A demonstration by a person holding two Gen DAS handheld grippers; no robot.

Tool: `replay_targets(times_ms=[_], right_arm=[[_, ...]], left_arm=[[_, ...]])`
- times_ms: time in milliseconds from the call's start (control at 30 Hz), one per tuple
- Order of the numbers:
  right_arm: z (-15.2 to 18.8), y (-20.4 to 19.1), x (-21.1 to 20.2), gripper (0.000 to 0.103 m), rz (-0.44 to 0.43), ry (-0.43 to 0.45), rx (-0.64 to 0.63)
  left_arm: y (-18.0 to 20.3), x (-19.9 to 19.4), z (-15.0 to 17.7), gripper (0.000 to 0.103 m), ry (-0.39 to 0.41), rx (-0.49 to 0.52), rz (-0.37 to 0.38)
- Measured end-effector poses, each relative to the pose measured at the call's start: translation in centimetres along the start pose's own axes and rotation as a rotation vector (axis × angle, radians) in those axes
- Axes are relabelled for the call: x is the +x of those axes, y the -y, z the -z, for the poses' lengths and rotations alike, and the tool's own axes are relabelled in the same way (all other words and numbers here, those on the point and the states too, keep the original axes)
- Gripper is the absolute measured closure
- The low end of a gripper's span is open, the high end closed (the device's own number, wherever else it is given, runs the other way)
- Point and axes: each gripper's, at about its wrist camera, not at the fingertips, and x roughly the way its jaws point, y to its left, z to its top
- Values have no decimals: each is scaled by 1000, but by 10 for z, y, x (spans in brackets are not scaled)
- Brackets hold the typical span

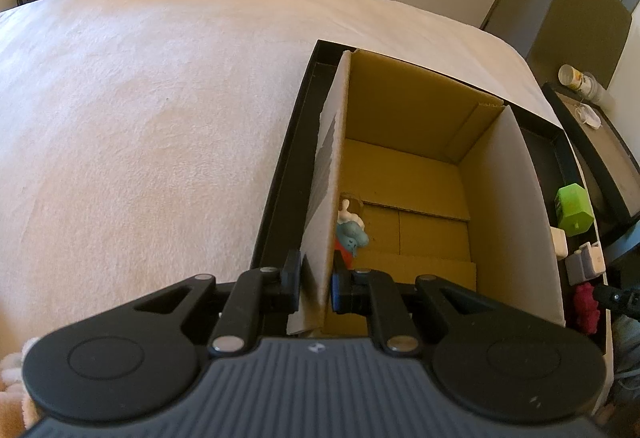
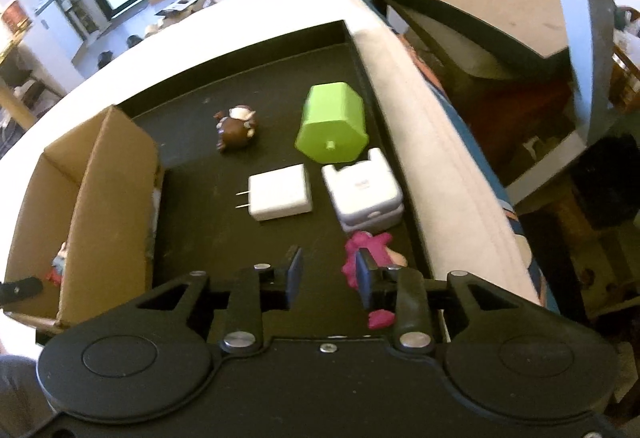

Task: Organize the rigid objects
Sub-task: 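Close the right gripper on the pink figure, then carry the pink figure with the right gripper over the box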

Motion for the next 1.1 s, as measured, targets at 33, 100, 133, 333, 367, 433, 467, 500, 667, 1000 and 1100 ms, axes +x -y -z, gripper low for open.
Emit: replay_targets(times_ms=[33, 100, 133, 333, 367, 433, 467, 500, 667, 1000, 1100], right_arm=[[0, 1, 2, 70, 7, -1, 4], [-1, 0, 6, 60, 23, -14, -5], [-1, -1, 8, 57, 30, -22, -13], [2, -5, 23, 57, 81, -84, -50], [3, -6, 27, 57, 84, -101, -56], [5, -8, 36, 58, 83, -137, -74], [6, -11, 39, 58, 82, -152, -88], [7, -13, 42, 61, 83, -164, -101], [10, -28, 41, 68, 57, -158, -171], [5, -54, 17, 68, -2, -89, -233], [2, -68, 10, 68, -35, -69, -247]], left_arm=[[0, 0, 0, 90, 0, 0, 1], [-1, 0, 0, 90, 0, -1, 4], [-1, 0, 0, 90, 0, -2, 5], [-3, 0, 0, 90, 0, -7, 9], [-3, 0, 0, 90, 0, -8, 9], [-3, 0, 0, 90, 0, -8, 9], [-3, 0, 0, 90, 0, -7, 9], [-3, 0, 0, 90, 0, -8, 9], [-3, 0, 0, 90, 0, -7, 10], [-4, -1, -2, 90, -3, -6, 12], [-4, -1, -2, 90, -2, -4, 12]])
